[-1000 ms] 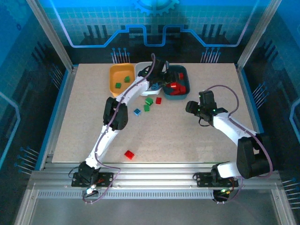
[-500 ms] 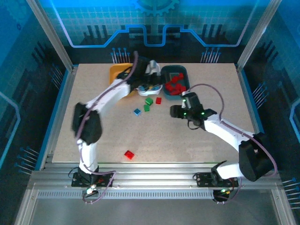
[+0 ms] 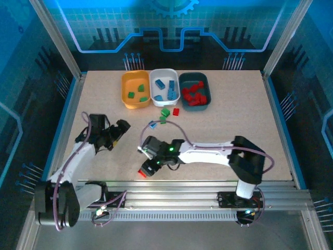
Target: Sort the legos into containers by color
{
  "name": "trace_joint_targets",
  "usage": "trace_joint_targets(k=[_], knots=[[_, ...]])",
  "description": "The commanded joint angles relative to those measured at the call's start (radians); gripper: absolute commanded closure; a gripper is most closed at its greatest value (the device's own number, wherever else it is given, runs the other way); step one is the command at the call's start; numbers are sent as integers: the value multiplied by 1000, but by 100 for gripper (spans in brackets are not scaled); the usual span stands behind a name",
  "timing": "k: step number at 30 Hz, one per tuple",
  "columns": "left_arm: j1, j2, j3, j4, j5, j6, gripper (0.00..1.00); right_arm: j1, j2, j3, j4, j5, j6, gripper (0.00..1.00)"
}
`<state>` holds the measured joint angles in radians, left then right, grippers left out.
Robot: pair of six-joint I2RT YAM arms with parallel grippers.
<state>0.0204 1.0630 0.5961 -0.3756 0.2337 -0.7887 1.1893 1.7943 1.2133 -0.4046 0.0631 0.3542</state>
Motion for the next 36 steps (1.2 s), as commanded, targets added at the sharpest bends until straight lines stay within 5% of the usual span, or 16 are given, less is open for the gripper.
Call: trace_joint_targets(k=[1, 9, 14, 17, 22, 27, 36], knots=[[34, -88, -51, -23, 42, -17, 1, 46, 99, 100, -97, 1, 10, 24], [102, -117, -70, -29, 102, 1, 1, 79, 249, 224, -169, 45, 44, 30], [140, -120, -79, -32, 135, 20, 1, 86, 284, 261, -232, 172, 79, 50], [157, -120, -84, -30, 150, 24, 1, 84, 252, 245, -228, 234, 98, 62], [178, -114, -79, -23, 160, 24, 1, 31, 138, 187, -172, 261, 115, 66], [184, -95, -66, 5, 190, -3, 1, -128, 30, 147, -154, 250, 79, 67], [96, 20, -139, 219, 353, -68, 1, -616, 17, 241, -79, 181, 63, 65]])
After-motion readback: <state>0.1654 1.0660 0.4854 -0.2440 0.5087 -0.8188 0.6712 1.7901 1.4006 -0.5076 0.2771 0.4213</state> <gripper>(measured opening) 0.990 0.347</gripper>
